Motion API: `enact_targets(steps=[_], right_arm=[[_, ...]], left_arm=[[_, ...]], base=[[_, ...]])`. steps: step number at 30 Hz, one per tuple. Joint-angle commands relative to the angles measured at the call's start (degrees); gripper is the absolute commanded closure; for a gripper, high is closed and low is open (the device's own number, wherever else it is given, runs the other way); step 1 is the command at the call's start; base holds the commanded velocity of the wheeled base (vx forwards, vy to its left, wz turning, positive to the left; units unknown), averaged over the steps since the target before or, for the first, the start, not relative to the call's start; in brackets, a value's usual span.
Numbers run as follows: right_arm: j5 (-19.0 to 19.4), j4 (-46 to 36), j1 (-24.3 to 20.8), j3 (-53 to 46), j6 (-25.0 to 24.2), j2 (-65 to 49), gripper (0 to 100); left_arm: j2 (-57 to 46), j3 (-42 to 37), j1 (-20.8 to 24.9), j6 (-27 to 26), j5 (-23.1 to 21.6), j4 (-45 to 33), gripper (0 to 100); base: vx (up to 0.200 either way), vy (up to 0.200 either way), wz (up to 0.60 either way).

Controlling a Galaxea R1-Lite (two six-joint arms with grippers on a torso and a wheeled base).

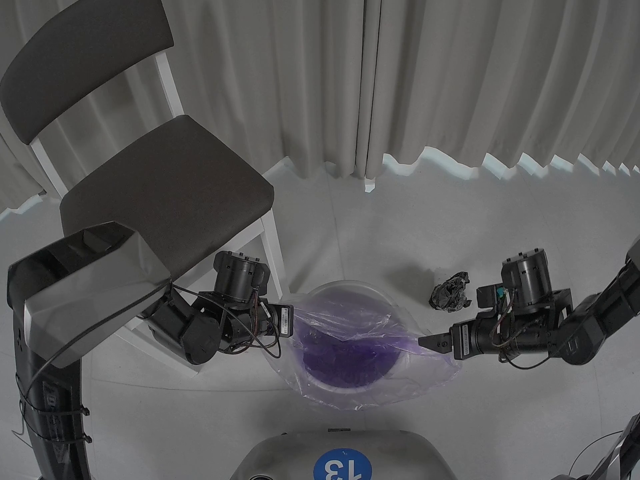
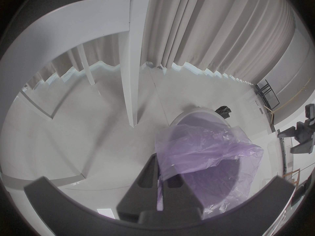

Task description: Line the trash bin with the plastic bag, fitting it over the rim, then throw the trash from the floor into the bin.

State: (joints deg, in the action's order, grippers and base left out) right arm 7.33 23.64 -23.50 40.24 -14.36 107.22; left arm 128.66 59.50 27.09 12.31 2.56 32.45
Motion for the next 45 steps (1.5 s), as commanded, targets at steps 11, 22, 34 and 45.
enact_targets(steps=[11,22,34,45], right_arm=[[1.4,-33.6,-11.2,24.5,2.1,-0.9,0],[-12.1,-20.8,-13.4,24.9,12.5,9.0,0],[-12.1,10.6,-13.7,14.6,30.4,15.7,0],[-12.7,11.4,-13.7,13.1,34.0,16.6,0]], left_arm=[[-0.7,-0.6,0.6,-2.2,1.7,0.1,100],[-1.0,-0.8,0.7,-2.2,1.6,0.7,100],[-1.0,-1.9,1.5,-2.2,1.6,2.5,100],[-0.4,-2.1,1.3,-2.1,1.2,3.0,0]], base=[[0.0,0.0,0.0],[0.0,0.0,0.0],[0.0,0.0,0.0],[0.0,0.0,0.0]])
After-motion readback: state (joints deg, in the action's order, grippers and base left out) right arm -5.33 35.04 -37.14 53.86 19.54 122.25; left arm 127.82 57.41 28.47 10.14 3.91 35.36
